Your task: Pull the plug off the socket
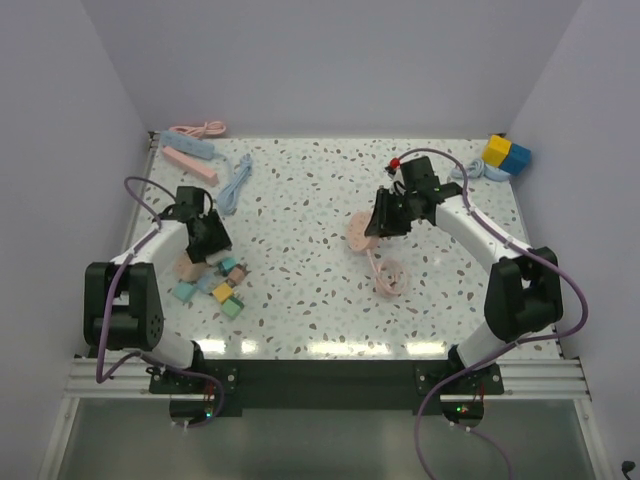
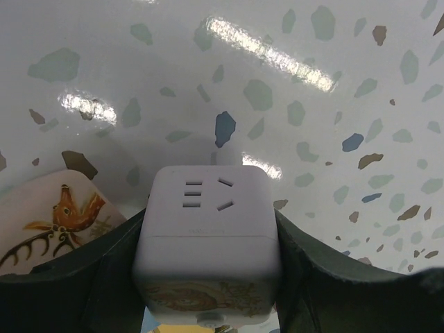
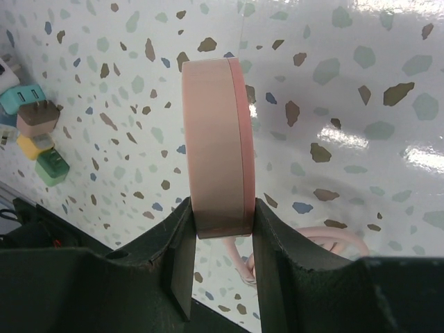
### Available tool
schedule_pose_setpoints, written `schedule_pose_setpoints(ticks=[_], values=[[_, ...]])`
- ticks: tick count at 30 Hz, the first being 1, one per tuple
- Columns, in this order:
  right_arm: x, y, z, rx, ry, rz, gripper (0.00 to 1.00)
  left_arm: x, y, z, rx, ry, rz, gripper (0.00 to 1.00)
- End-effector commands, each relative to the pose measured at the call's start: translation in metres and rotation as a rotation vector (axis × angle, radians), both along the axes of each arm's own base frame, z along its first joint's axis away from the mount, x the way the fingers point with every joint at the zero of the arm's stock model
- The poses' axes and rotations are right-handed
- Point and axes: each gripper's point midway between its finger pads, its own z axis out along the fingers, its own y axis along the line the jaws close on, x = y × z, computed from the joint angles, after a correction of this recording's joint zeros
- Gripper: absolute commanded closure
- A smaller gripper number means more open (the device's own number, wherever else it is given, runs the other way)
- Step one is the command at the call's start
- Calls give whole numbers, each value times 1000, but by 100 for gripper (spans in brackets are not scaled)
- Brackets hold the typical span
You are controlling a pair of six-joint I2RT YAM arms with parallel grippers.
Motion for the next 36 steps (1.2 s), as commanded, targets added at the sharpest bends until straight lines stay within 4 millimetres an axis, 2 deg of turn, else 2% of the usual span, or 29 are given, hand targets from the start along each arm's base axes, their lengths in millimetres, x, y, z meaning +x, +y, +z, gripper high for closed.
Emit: schedule_pose_setpoints(ticks=[1, 4, 5, 7, 8, 11, 15, 18, 19, 20, 21, 22, 23, 24, 29, 31, 35, 36], values=[[-1, 16, 24, 67, -66, 62, 100, -11, 2, -2, -6, 24, 24, 89], [-5, 24, 23, 75, -65, 91, 100, -12, -8, 3, -54, 5, -5, 59], [-5, 24, 22, 75, -59, 93, 100, -12, -12, 5, -77, -3, -18, 45], [-5, 29, 23, 83, -60, 104, 100, -7, -16, 17, -94, -48, -36, 32], [-5, 30, 23, 88, -57, 111, 100, -5, -21, 23, -117, -67, -55, 20], [-6, 39, 27, 134, -57, 137, 100, 2, -39, 42, -180, -124, -134, 2], [-7, 56, 38, 243, -56, 174, 100, 10, -72, 63, -242, -186, -267, 0], [-12, 74, 54, 387, -61, 218, 100, 14, -111, 84, -381, -272, -388, 0], [-11, 82, 61, 448, -74, 229, 100, 18, -132, 102, -488, -344, -468, 0], [-13, 85, 65, 482, -72, 243, 100, 13, -146, 107, -556, -365, -517, 0], [-22, 90, 70, 536, -52, 287, 100, 21, -159, 129, -626, -471, -570, 0], [-21, 95, 80, 580, -76, 307, 100, 13, -172, 143, -708, -505, -644, 0], [-23, 97, 85, 604, -85, 323, 100, 7, -181, 147, -749, -521, -685, 0], [-26, 98, 89, 625, -88, 344, 100, 9, -187, 156, -781, -560, -714, 0], [-40, 103, 113, 715, -113, 448, 100, -8, -215, 171, -902, -548, -891, 0], [-42, 105, 121, 750, -128, 469, 100, -11, -223, 163, -903, -509, -924, 0], [-49, 108, 132, 790, -135, 515, 100, -15, -233, 162, -937, -504, -947, 0], [-51, 110, 134, 796, -134, 526, 100, -15, -236, 168, -959, -519, -954, 0]])
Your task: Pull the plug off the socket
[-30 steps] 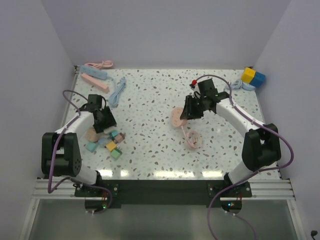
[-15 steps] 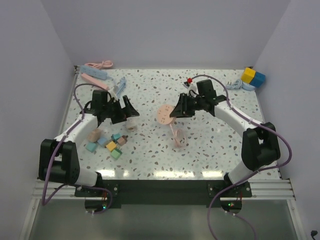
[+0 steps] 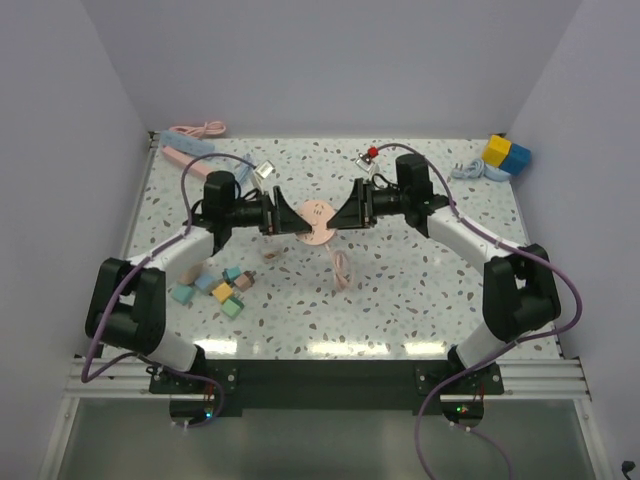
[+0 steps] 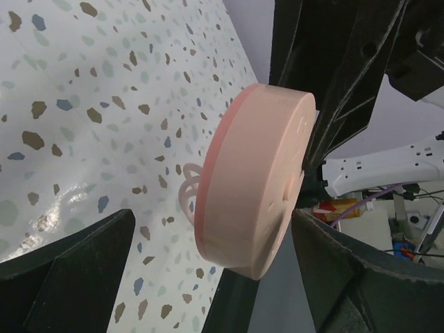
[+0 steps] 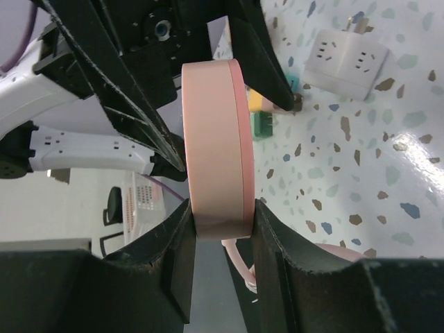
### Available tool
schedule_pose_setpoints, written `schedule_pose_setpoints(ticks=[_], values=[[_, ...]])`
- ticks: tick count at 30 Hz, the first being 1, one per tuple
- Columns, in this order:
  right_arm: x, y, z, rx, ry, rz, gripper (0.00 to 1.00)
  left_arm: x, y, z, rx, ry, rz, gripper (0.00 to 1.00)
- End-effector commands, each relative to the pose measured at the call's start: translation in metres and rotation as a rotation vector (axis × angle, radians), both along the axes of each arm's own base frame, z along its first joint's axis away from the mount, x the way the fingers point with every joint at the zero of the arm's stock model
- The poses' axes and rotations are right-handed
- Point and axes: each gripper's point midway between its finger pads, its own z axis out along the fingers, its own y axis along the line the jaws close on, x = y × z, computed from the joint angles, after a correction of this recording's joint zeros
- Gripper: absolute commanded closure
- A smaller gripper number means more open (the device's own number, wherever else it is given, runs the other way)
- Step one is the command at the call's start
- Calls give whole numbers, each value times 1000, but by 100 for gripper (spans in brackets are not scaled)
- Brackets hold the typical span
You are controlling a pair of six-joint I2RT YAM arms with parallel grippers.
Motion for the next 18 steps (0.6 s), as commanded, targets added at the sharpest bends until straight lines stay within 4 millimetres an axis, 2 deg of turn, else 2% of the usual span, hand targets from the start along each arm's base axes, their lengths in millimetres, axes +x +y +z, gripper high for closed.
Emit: schedule_pose_setpoints(ticks=[1, 3, 4, 5, 6, 8, 11, 12, 14, 15, 16, 18], values=[[-20, 8, 46, 125, -89, 121, 100, -4, -11, 27, -95, -85, -80, 0], [-22, 11, 45, 124, -86, 135, 100, -4, -15, 37, -136, -105, -91, 4], [-21, 11, 44, 120, -80, 132, 100, -10, -18, 39, -158, -104, -119, 7], [-22, 13, 43, 119, -76, 134, 100, -13, -21, 42, -175, -105, -137, 11], [-19, 13, 40, 111, -65, 125, 100, -17, -23, 49, -201, -119, -166, 19], [-18, 14, 38, 106, -60, 122, 100, -21, -27, 48, -210, -110, -188, 27], [-14, 14, 35, 81, -59, 106, 100, -26, -27, 48, -222, -111, -209, 49], [-13, 13, 33, 73, -57, 99, 98, -27, -27, 47, -223, -107, -215, 61], [-11, 13, 32, 65, -53, 88, 94, -29, -27, 45, -221, -103, -216, 76], [-12, 13, 31, 63, -50, 88, 91, -29, -27, 44, -221, -101, -217, 90], [-10, 13, 31, 57, -49, 79, 72, -29, -27, 43, -220, -99, -217, 96], [-7, 13, 31, 50, -73, 68, 50, -27, -26, 41, -217, -93, -206, 100]])
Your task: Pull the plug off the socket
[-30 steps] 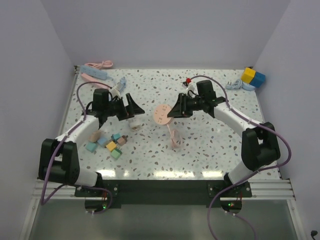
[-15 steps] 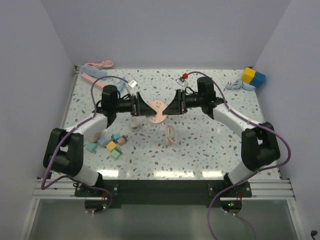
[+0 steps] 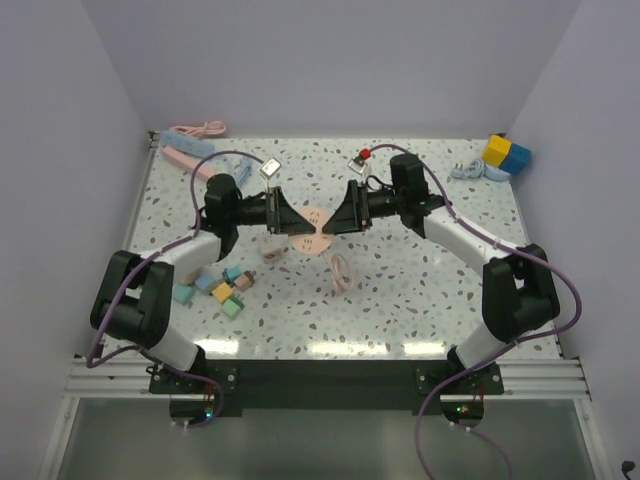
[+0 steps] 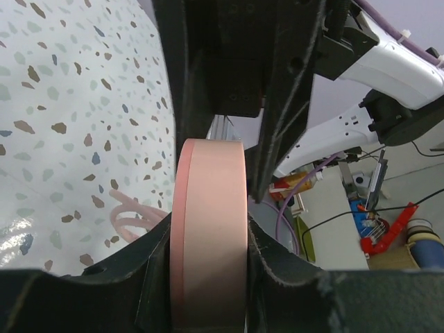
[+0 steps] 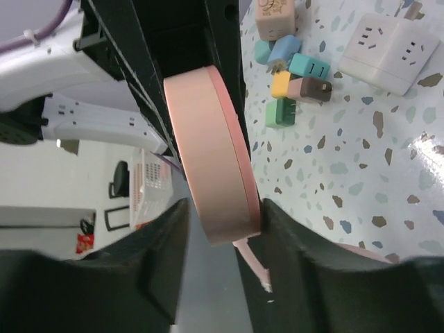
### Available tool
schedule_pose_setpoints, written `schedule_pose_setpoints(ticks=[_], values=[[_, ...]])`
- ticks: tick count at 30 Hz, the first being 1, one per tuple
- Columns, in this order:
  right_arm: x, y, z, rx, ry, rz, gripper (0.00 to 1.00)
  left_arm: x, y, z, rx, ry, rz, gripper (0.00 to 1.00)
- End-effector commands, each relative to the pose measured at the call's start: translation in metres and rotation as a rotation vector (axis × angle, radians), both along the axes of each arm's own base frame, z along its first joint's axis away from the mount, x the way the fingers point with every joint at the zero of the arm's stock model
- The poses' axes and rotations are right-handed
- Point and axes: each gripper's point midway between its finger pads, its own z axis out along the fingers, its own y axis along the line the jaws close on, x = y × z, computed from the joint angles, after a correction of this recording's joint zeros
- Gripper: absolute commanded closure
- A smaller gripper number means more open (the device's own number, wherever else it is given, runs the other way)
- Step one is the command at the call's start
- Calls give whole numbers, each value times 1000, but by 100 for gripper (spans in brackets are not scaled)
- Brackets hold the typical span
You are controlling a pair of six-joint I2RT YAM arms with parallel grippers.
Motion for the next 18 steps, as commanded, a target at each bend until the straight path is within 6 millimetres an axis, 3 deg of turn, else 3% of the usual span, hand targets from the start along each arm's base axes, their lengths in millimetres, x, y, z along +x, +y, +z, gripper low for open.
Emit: schedule_pose_setpoints(ticks=[1, 4, 7, 8, 9, 10, 11, 12, 13, 14, 15, 17, 18], values=[[12, 1, 15, -23, -30, -56, 41, -1, 0, 3, -15, -59, -13, 100], [15, -4, 9, -76, -25, -87, 2, 14, 7, 1, -3, -56, 46, 100], [27, -14, 0, -140, -20, -170, 1, 49, 27, -8, 57, -47, 179, 100], [33, -21, -4, -161, -10, -214, 2, 60, 36, -24, 108, 2, 225, 100], [36, -24, -7, -172, -8, -237, 2, 74, 44, -27, 131, 7, 274, 100], [38, -28, -10, -187, 2, -257, 2, 97, 60, -23, 145, -13, 360, 100], [41, -31, -12, -197, 3, -271, 1, 113, 71, -30, 168, -10, 415, 100], [40, -33, -13, -214, 2, -277, 2, 134, 95, -42, 217, 42, 528, 100], [40, -35, -15, -228, 0, -278, 2, 152, 105, -31, 218, 9, 573, 100], [41, -36, -14, -240, -11, -278, 2, 166, 114, -43, 238, 32, 604, 100], [39, -38, -16, -255, -15, -276, 2, 189, 129, -30, 242, 0, 674, 100], [38, -41, -16, -271, -32, -280, 2, 210, 135, -43, 265, 25, 707, 100], [36, -43, -14, -275, -42, -280, 2, 229, 161, -46, 285, 38, 791, 100]])
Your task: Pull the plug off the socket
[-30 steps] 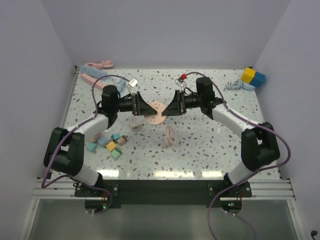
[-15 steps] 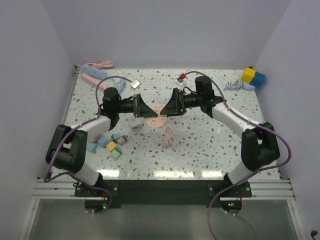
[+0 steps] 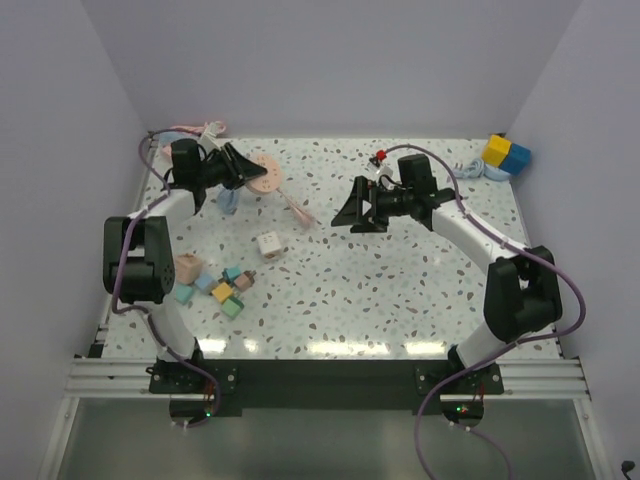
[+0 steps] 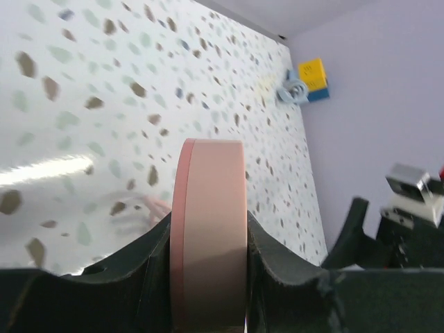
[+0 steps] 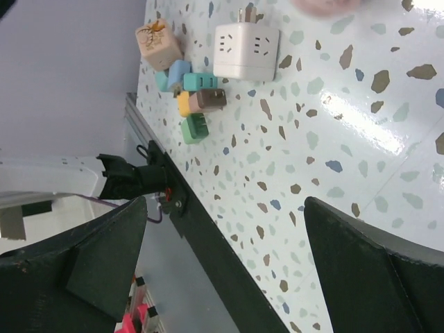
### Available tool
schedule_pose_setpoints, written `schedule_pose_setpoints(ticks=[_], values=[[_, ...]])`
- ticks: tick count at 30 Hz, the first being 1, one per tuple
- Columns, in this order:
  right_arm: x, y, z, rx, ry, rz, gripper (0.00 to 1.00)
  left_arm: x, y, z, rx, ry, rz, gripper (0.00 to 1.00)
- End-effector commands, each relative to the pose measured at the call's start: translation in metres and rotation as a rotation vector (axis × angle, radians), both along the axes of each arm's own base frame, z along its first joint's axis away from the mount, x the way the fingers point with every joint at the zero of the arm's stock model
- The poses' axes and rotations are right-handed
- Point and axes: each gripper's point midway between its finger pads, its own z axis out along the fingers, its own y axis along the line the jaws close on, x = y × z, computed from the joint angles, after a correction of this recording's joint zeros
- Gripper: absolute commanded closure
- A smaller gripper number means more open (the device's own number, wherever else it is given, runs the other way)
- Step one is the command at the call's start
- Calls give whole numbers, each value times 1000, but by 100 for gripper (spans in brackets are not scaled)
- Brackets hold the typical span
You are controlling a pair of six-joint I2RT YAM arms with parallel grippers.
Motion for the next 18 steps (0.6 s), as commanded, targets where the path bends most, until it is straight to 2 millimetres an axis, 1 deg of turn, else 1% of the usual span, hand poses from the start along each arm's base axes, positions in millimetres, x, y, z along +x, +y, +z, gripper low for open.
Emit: schedule_pose_setpoints(ticks=[1, 2, 3, 4, 5, 6, 7, 8, 9, 10, 11, 12, 13, 14, 15, 16, 17, 18], values=[[-2, -7, 25, -37, -102, -6, 2, 63, 43, 22, 88, -82, 182, 100], [-4, -8, 23, -40, -103, -5, 2, 74, 51, 3, 95, -33, 206, 100], [-4, -9, 22, -44, -102, -10, 2, 94, 69, 15, 114, -52, 275, 100], [-5, -10, 23, -45, -106, -12, 2, 102, 76, 12, 119, -44, 300, 100], [-6, -11, 20, -49, -102, -18, 2, 110, 85, -3, 130, -4, 332, 100], [-6, -11, 19, -51, -106, -23, 2, 127, 107, 6, 161, -21, 418, 100], [-7, -13, 21, -52, -115, -30, 2, 134, 118, -6, 180, 3, 452, 100], [-8, -13, 20, -53, -111, -32, 2, 139, 129, -9, 195, 11, 488, 100], [-10, -14, 18, -63, -112, -33, 2, 147, 153, -4, 211, 4, 566, 100], [-10, -16, 18, -69, -116, -36, 2, 151, 162, -12, 210, 20, 595, 100], [-11, -18, 17, -78, -123, -38, 2, 154, 171, -12, 199, 24, 625, 100], [-12, -19, 17, -86, -121, -39, 2, 158, 189, -8, 198, 18, 667, 100], [-12, -20, 16, -91, -122, -40, 2, 161, 196, -16, 197, 35, 683, 100], [-12, -22, 14, -103, -125, -50, 2, 162, 203, -16, 190, 44, 699, 89], [-12, -22, 13, -111, -123, -54, 2, 164, 215, -14, 190, 42, 730, 80], [-12, -23, 13, -113, -124, -57, 2, 164, 221, -15, 194, 45, 747, 72], [-10, -24, 11, -119, -121, -63, 2, 165, 226, -14, 196, 40, 761, 57], [-10, -24, 9, -124, -115, -66, 2, 166, 232, -10, 196, 30, 773, 49]])
